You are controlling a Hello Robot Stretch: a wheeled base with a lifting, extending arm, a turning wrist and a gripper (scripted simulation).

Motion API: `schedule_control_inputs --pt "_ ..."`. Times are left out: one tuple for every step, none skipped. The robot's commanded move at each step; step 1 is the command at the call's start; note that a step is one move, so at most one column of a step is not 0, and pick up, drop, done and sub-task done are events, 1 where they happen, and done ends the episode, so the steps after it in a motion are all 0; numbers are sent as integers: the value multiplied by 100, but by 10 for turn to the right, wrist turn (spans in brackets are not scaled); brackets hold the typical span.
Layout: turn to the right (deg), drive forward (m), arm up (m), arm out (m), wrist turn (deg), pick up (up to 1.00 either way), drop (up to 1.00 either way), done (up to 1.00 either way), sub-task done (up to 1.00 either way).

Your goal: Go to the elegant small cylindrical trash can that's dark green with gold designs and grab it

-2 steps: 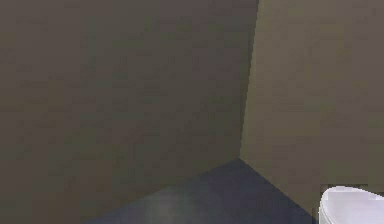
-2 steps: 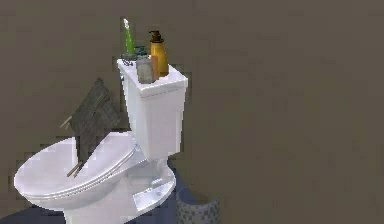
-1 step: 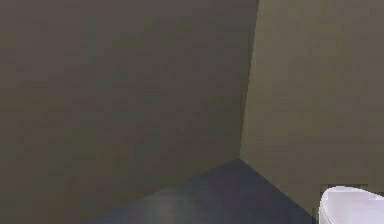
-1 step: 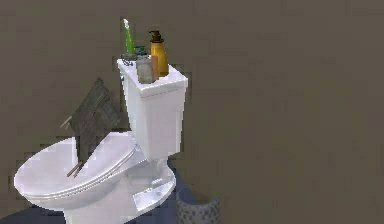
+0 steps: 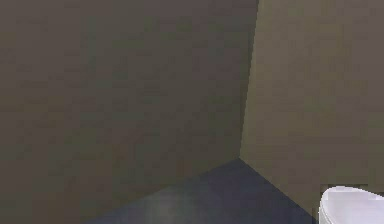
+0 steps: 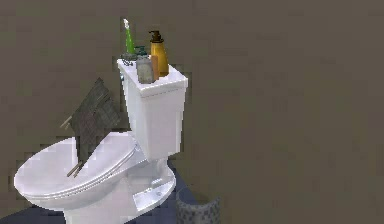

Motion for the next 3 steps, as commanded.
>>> schedule_control_inputs --pt "0 0 0 0 450 0 0 0 0" --pt "0 0 0 0 450 0 0 0 0" --pt "0 0 0 0 450 0 0 0 0"
